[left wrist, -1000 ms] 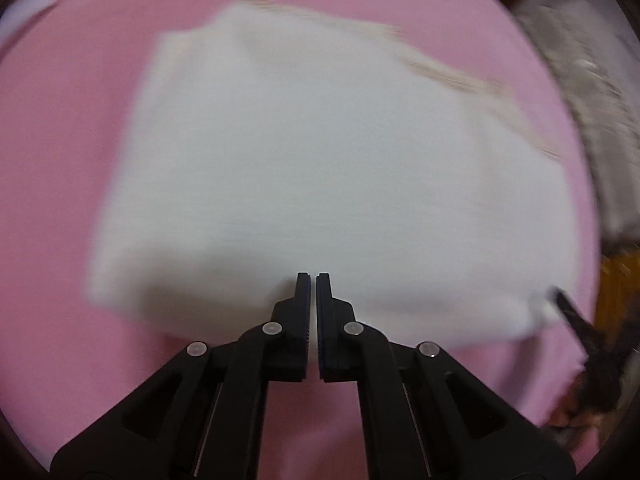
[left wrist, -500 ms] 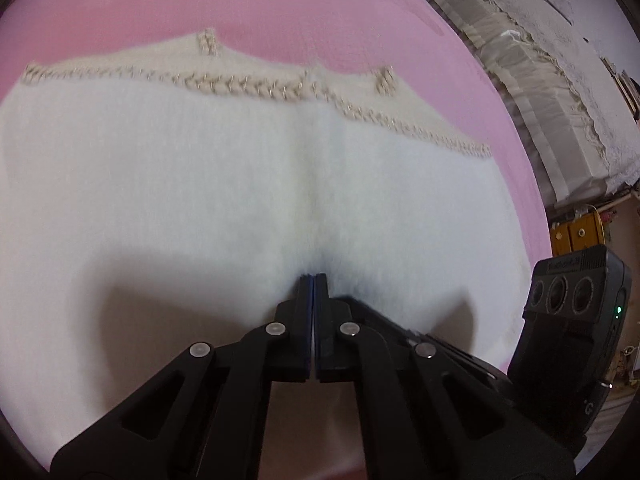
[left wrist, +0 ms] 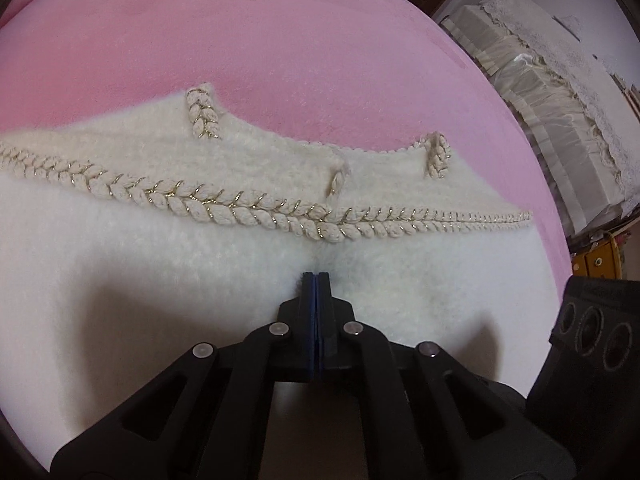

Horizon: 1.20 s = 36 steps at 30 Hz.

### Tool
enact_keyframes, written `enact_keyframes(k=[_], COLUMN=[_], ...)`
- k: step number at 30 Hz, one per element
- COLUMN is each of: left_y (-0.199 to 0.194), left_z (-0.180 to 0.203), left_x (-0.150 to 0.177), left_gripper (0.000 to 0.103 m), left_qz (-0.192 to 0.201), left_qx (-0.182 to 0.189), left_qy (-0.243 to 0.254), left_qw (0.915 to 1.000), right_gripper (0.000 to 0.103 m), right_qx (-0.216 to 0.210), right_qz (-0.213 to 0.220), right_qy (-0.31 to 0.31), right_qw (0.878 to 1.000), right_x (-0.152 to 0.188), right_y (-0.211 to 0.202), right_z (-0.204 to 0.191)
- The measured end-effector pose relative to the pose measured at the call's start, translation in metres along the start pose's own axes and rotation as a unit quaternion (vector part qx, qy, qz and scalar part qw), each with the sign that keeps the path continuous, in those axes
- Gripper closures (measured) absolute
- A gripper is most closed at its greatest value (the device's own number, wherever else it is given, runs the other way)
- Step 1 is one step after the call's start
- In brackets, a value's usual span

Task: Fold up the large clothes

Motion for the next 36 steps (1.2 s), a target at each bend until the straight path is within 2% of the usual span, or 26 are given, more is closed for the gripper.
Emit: enact_keyframes(k=[2, 4, 8, 10, 12, 16, 19, 21, 22, 24, 26, 27, 28, 29, 30, 32, 33, 34, 36], left_y=[0.003, 0.001, -0.023, -0.034, -0.045, -0.061, -0.09, -0.099, -0.101, -0.102, -0.106, -0.109, -0.114, -0.11, -0.106, -0.099, -0.094, -0.085, -0.068], left_z=[-0.002, -0.002, -0.023, -0.039, -0.054, -0.092, -0.146, -0.165, -0.175, -0.188, -0.193, -0.189, -0.182, -0.161, -0.137, -0.095, -0.082, -0.069, -0.052], left_x=[-0.002, -0.004, 0.004, 0.004, -0.001, -0.016, -0.017, -0.022, -0.025, -0.032, -0.033, -0.033, -0.032, -0.03, -0.025, -0.008, -0.001, 0.009, 0.017], left_gripper=[0.102, 0.102, 0.102, 0.102, 0.102, 0.102, 0.102, 0.102, 0.102, 0.102, 0.102, 0.103, 0.103, 0.103, 0.103, 0.103, 0.103, 0.103, 0.103], left_qz=[-0.003, 0.001, 0.01, 0.014, 0.019, 0.03, 0.038, 0.045, 0.05, 0.057, 0.053, 0.053, 0.053, 0.052, 0.05, 0.035, 0.025, 0.009, 0.005], left_qx=[0.012, 0.014, -0.017, -0.022, -0.041, -0.102, -0.133, -0.164, -0.194, -0.238, -0.242, -0.254, -0.258, -0.238, -0.206, -0.151, -0.134, -0.111, -0.101], left_qy=[-0.009, 0.004, 0.043, 0.043, 0.043, 0.058, 0.029, 0.024, 0.029, 0.017, -0.012, -0.016, -0.01, 0.009, 0.029, 0.06, 0.063, 0.055, 0.047], left_qw=[0.9999, 0.9999, 0.9989, 0.9987, 0.9981, 0.9926, 0.99, 0.9852, 0.9793, 0.9696, 0.9687, 0.9657, 0.9646, 0.9698, 0.9769, 0.9861, 0.9887, 0.9922, 0.9937], right_gripper=[0.103, 0.103, 0.103, 0.103, 0.103, 0.103, 0.103, 0.103, 0.103, 0.103, 0.103, 0.103, 0.103, 0.103, 0.103, 0.103, 0.103, 0.103, 0.103], right_qx=[-0.01, -0.019, -0.048, -0.039, 0.007, 0.052, 0.097, 0.174, 0.191, 0.192, 0.222, 0.246, 0.251, 0.224, 0.152, 0.04, -0.03, -0.07, -0.103], right_qz=[0.001, -0.001, -0.008, -0.002, 0.02, 0.054, 0.061, 0.067, 0.067, 0.051, 0.047, 0.05, 0.058, 0.071, 0.075, 0.051, 0.016, -0.018, -0.084], right_qy=[0.005, 0.004, 0.01, 0.012, 0.026, 0.059, 0.059, 0.045, 0.042, 0.049, 0.03, 0.014, 0.005, 0.0, 0.003, 0.018, 0.024, 0.025, 0.02], right_qw=[1.0, 1.0, 0.999, 0.999, 0.999, 0.995, 0.992, 0.981, 0.978, 0.979, 0.973, 0.968, 0.966, 0.972, 0.986, 0.998, 0.999, 0.997, 0.991], right_x=[-0.001, -0.005, -0.012, -0.01, -0.028, -0.058, -0.075, -0.079, -0.078, -0.079, -0.075, -0.078, -0.079, -0.081, -0.08, -0.064, -0.047, -0.032, 0.0], right_y=[0.003, 0.005, -0.005, -0.029, -0.048, -0.103, -0.142, -0.168, -0.179, -0.191, -0.201, -0.202, -0.202, -0.2, -0.19, -0.169, -0.146, -0.127, -0.091], right_z=[0.003, 0.008, 0.03, 0.049, 0.085, 0.172, 0.234, 0.27, 0.284, 0.303, 0.298, 0.291, 0.275, 0.257, 0.228, 0.18, 0.149, 0.128, 0.101])
Point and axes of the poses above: each gripper's, at about its wrist camera, not at the fingertips, and y roughly the way its jaws point, z to its right, x to its underside, the point moved 9 cm from there along y, roughly the way its jaws point, and after that the axes turned 1 degree about z, right-handed, at the moved point
